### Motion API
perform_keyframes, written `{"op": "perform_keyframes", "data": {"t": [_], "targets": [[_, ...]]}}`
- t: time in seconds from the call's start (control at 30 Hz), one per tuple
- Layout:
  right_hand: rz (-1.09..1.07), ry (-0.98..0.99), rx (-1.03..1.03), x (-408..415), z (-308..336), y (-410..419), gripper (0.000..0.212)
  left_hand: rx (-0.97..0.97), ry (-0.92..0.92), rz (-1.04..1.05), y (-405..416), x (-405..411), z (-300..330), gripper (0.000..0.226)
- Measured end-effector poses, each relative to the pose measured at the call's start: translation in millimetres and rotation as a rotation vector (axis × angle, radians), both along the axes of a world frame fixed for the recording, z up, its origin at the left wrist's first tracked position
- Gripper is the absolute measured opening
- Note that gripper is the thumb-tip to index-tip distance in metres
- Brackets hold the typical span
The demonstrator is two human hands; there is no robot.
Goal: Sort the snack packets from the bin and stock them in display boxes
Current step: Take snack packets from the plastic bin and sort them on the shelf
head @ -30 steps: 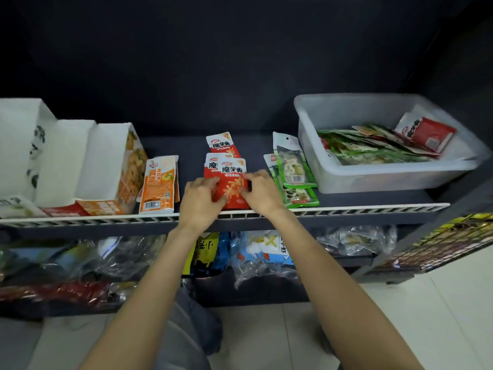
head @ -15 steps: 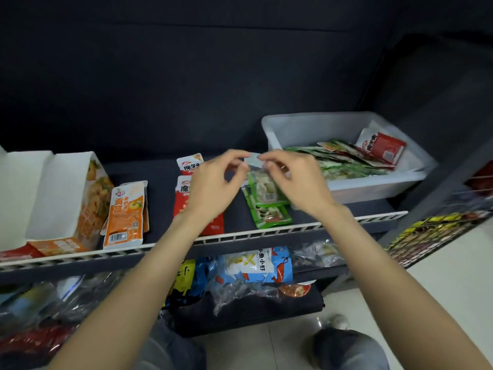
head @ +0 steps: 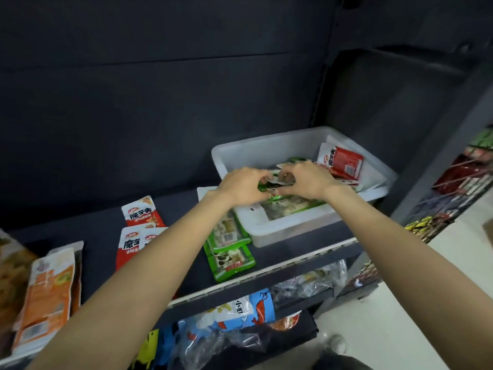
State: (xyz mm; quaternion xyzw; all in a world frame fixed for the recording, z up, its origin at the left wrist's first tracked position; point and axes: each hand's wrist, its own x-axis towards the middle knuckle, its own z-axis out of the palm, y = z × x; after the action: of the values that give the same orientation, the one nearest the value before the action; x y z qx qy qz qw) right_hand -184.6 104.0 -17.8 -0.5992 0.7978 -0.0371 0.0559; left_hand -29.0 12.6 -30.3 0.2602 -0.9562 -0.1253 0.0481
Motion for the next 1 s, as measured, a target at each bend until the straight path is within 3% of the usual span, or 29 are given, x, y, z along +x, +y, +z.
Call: {"op": "perform_keyframes", "data": {"t": [0.13,0.23,0.3,0.4,0.5,0.57,0.7,0.8,1.0], "targets": [[0.040,-0.111,-0.038,-8.3,-1.6,11.7,0.034,-0.164,-0.058,0.007,0.8,-16.5,-7.1,0.020],[0.084,-0.204,-0.093,-12.8,-4.4,25.3,0.040,-0.226,0.146,0.038,2.0,-15.8,-4.7,0.016],[0.051,-0.221,-0.260,-12.8,-6.6,31.4,0.042,-0.101,0.343,0.047,9.9,-8.4,0.5,0.015],[-0.032,-0.285,-0.526,-2.3,-2.2,34.4,0.026,0.082,0.691,0.079,26.3,13.0,17.8,0.011],[-0.036,-0.481,-0.668,27.8,16.5,35.8,0.022,0.233,0.993,0.177,29.5,42.9,34.4,0.011],[-0.030,-0.421,-0.737,57.1,30.0,35.5,0.024,0.435,1.118,0.270,31.5,63.9,40.4,0.012],[-0.037,-0.392,-0.798,122.8,46.1,32.5,0.022,0.963,1.301,0.374,41.0,111.0,43.3,0.049],[-0.033,-0.495,-0.756,163.5,36.9,27.8,0.022,1.020,1.202,0.382,49.2,143.4,25.5,0.061],[-0.045,-0.461,-0.210,207.4,-55.9,3.1,0.068,0.576,0.720,0.636,41.2,170.2,-44.9,0.041]]}}
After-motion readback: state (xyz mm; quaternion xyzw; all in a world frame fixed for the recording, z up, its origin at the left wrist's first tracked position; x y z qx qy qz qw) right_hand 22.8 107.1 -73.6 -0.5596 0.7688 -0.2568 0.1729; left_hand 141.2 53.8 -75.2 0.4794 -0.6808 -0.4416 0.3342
